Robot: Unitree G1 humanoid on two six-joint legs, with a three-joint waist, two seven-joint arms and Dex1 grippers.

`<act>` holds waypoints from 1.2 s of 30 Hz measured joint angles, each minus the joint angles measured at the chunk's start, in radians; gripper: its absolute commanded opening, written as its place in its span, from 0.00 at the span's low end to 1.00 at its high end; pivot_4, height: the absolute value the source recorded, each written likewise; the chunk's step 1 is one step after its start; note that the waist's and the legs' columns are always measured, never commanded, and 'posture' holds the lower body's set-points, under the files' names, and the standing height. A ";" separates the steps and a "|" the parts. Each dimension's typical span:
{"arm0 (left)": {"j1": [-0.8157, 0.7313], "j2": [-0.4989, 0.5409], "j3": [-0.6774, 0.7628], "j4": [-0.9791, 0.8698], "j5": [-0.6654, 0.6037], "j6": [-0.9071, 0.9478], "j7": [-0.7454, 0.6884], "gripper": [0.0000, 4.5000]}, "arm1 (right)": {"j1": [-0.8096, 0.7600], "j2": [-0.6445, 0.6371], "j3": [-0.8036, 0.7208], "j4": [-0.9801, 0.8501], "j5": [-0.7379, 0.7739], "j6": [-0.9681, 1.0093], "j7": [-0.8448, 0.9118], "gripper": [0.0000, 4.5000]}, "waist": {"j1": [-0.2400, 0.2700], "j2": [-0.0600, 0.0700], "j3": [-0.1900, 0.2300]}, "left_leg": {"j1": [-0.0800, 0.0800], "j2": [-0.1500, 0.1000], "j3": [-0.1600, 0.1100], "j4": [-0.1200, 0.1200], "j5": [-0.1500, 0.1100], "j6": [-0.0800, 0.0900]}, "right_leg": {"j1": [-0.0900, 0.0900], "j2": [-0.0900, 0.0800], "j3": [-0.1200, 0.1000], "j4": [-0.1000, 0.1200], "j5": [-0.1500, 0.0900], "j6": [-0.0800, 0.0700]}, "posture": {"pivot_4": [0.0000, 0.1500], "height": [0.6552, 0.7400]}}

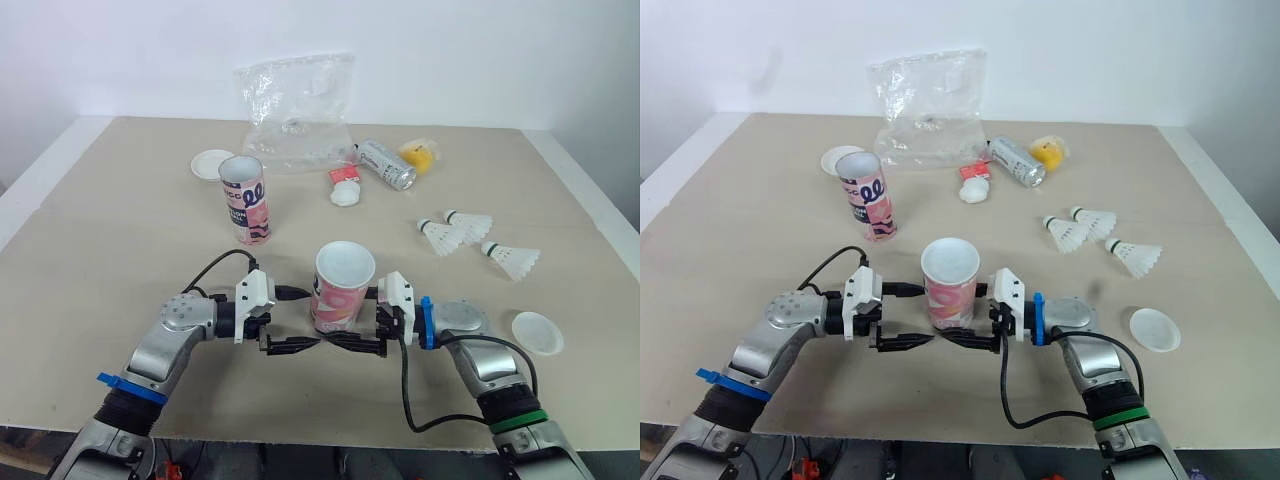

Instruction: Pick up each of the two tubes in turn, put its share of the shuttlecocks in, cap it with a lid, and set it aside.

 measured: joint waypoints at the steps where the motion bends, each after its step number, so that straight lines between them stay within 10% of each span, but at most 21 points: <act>1: 0.001 0.000 0.002 -0.001 -0.003 0.000 -0.002 1.00 | 0.000 0.003 0.002 0.001 0.000 0.000 -0.001 1.00 | 0.000 0.000 0.000 | 0.000 0.000 0.000 0.000 0.000 0.000 | 0.000 0.000 0.000 0.000 0.000 0.000 | 1.00 1.00; 36: 0.056 0.031 0.032 -0.033 0.004 -0.094 0.014 1.00 | -0.059 0.098 0.036 0.128 -0.037 -0.122 -0.020 0.88 | 0.000 0.000 0.000 | 0.004 0.003 0.002 0.000 0.000 0.000 | 0.002 0.001 -0.001 0.000 0.002 -0.004 | 1.00 1.00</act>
